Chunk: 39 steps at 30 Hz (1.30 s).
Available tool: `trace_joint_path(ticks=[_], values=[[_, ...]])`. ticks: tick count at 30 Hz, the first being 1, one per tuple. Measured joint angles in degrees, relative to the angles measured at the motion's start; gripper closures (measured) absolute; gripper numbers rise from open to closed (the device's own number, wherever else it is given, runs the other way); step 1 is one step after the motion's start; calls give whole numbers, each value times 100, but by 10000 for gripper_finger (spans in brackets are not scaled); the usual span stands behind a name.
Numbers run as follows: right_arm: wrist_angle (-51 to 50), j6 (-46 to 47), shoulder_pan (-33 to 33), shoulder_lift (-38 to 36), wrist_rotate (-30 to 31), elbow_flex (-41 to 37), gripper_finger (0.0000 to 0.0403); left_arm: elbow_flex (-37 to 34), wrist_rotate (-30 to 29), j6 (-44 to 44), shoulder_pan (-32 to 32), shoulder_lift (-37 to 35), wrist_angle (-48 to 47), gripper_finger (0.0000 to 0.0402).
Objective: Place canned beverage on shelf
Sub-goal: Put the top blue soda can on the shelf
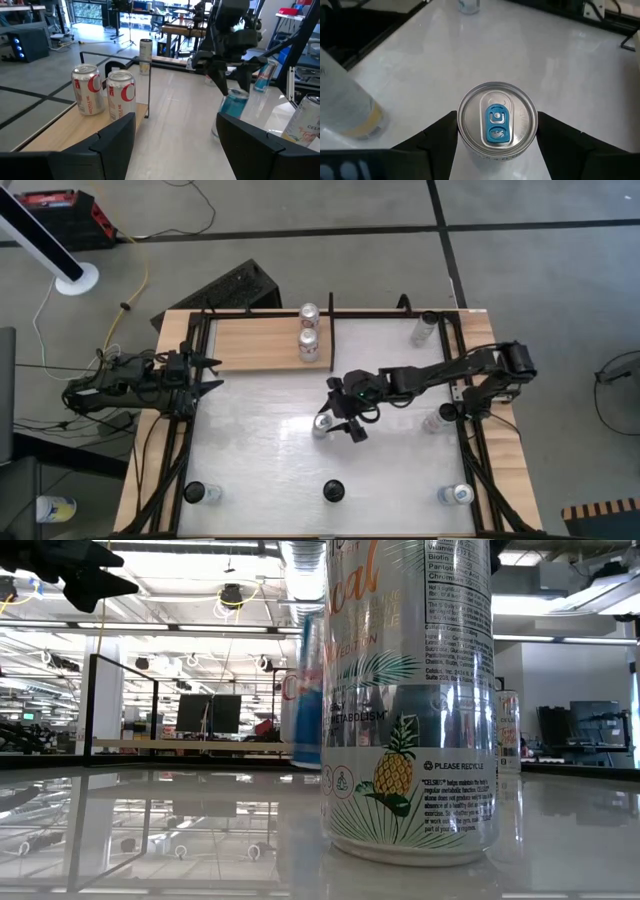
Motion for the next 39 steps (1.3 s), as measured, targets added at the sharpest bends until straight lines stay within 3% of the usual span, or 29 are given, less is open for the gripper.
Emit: trace_joint_path(ticks=[26, 39], values=[[-360, 534, -2, -155, 81, 238, 130, 0, -1, 0, 0, 0, 4, 141], [-348, 475, 4, -162, 345, 247, 55, 0, -1, 2, 0, -2, 7, 141]])
